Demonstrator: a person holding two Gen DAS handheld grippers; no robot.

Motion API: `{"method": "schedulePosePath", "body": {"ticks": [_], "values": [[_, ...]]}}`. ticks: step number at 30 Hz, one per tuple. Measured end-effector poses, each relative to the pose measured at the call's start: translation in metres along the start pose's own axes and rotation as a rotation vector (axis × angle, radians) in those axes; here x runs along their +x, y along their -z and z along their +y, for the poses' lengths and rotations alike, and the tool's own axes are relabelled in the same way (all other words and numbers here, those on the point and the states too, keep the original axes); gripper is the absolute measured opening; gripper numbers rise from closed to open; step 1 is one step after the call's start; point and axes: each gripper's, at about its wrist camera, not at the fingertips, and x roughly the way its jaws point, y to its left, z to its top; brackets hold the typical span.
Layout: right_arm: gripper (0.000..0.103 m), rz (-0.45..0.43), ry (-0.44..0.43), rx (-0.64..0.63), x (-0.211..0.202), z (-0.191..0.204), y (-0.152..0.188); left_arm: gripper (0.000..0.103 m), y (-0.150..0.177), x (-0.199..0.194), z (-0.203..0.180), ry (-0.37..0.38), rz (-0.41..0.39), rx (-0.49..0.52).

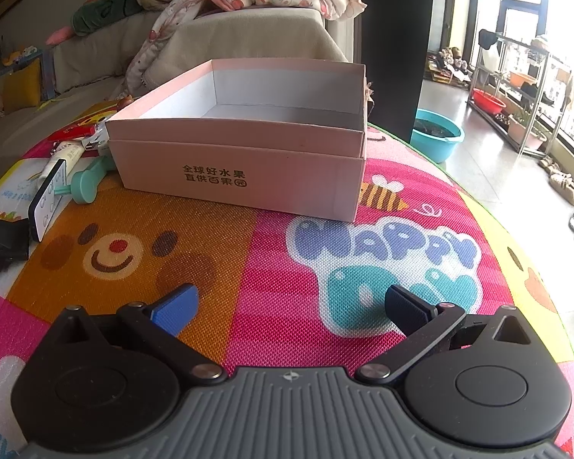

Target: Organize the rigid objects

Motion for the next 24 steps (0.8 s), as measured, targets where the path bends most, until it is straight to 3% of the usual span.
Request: {"method": "schedulePosePath", "body": {"ticks": [1, 4, 9, 11, 14, 15, 18, 22, 24], "values": [[0.103, 0.001, 0.007, -0.003, 0.000, 0.001, 0.000, 0.058, 0.001, 0.001, 0.000, -0.002, -0.005, -0.011], [0.103, -0.009, 0.015, -0.034, -0.004, 0.010, -0.002, 0.058, 0.005, -0.005, 0.004, -0.006, -0.031, -0.052], [0.095, -0.069, -0.136, -0.142, -0.018, 0.058, -0.009, 0.058, 0.024, -0.015, 0.028, -0.113, -0.101, -0.262], [0.088, -0.101, -0.194, -0.186, -0.021, 0.082, -0.016, 0.058, 0.031, -0.017, 0.037, -0.092, -0.121, -0.340], [0.064, -0.114, -0.246, -0.222, -0.015, 0.117, -0.031, 0.057, 0.028, -0.017, 0.037, -0.101, -0.121, -0.345], [0.051, -0.108, -0.261, -0.222, -0.011, 0.126, -0.036, 0.057, 0.027, -0.016, 0.036, -0.103, -0.113, -0.339], [0.039, -0.055, -0.333, -0.195, 0.007, 0.145, -0.049, 0.057, 0.026, -0.015, 0.033, -0.114, -0.111, -0.325], [0.010, 0.021, -0.395, -0.178, 0.015, 0.151, -0.051, 0.057, 0.028, -0.017, 0.034, -0.105, -0.115, -0.336], [0.008, 0.019, -0.398, -0.175, 0.010, 0.146, -0.046, 0.057, 0.029, -0.017, 0.035, -0.098, -0.119, -0.344]]}}
